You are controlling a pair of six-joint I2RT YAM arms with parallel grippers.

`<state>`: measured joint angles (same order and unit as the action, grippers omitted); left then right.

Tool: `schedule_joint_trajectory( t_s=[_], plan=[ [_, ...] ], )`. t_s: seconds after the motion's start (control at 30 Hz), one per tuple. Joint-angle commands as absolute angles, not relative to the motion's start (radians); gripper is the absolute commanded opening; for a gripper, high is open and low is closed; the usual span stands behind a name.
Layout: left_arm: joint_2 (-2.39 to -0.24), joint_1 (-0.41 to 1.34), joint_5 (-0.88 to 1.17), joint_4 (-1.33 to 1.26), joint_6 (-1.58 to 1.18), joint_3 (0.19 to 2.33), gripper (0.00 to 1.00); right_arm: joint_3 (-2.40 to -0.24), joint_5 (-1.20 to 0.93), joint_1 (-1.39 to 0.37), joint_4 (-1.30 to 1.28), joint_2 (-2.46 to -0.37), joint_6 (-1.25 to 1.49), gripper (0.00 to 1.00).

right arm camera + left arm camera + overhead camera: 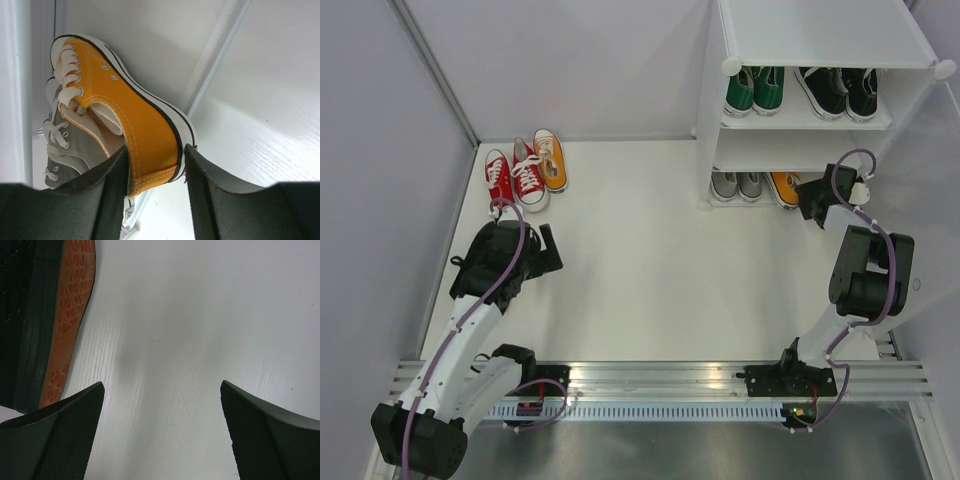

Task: Place and organize the shoes in the shoe cabinet

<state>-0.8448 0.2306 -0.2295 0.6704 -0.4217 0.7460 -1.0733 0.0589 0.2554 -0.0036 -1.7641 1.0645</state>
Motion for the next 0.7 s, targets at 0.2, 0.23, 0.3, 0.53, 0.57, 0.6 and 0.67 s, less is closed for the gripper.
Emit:
schedule_joint_trajectory(
  t_s=[0.2, 0.23, 0.3, 0.53, 0.57, 0.6, 0.67],
  plan=[
    [-0.842, 0.227, -0.222, 0.635, -0.390, 0.747, 1.00, -0.917, -0.041, 0.261, 0.205, -1.620, 1.091, 0.59],
    [-0.839, 0.227, -0.222, 0.635, -0.390, 0.747, 1.00, -0.890, -0.041, 0.259, 0.228, -1.617, 1.095, 0.59],
    [-0.836, 0.227, -0.222, 0.637, -0.390, 0.747, 1.00, -0.873, -0.046, 0.261, 0.248, -1.623, 1.101, 0.58],
    [-0.833, 0.227, -0.221, 0.635, -0.391, 0.746, 1.00, -0.884, -0.046, 0.262, 0.195, -1.583, 0.905, 0.60],
    [-0.833, 0.227, -0.221, 0.635, -0.388, 0.747, 1.00, -0.888, -0.034, 0.262, 0.178, -1.563, 0.796, 0.63],
    [-0.834, 0.227, -0.221, 0.637, -0.388, 0.746, 1.00, -0.897, -0.028, 0.262, 0.146, -1.557, 0.751, 0.72],
    [-0.833, 0.227, -0.218, 0.635, -0.388, 0.746, 1.00, -0.897, -0.028, 0.262, 0.132, -1.543, 0.625, 0.82]
  ],
)
